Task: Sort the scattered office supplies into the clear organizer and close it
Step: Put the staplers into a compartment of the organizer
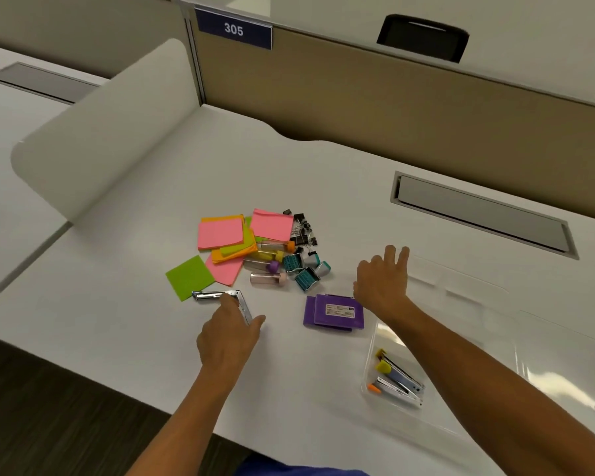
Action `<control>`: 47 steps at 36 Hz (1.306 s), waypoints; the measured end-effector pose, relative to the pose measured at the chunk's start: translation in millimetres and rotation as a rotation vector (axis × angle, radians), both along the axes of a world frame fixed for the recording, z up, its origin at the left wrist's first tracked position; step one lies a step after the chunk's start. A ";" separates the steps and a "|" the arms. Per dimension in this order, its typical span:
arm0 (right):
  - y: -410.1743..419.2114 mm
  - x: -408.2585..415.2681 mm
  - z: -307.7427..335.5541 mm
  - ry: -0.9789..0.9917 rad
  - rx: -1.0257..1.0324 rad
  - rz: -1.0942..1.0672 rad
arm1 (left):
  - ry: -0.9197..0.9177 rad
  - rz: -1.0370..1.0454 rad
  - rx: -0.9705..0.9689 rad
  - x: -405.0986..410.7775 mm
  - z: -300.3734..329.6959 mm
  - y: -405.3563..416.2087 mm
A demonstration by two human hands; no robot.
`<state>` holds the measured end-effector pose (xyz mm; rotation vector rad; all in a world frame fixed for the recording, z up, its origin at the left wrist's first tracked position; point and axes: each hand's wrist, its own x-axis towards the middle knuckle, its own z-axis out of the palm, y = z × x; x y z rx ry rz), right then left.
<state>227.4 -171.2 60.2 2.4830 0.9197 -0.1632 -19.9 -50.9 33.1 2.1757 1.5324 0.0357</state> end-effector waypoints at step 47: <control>-107.4 -16.8 86.7 1.268 2.233 -0.655 | -1.388 0.178 -0.437 -9.3 41.7 -8.4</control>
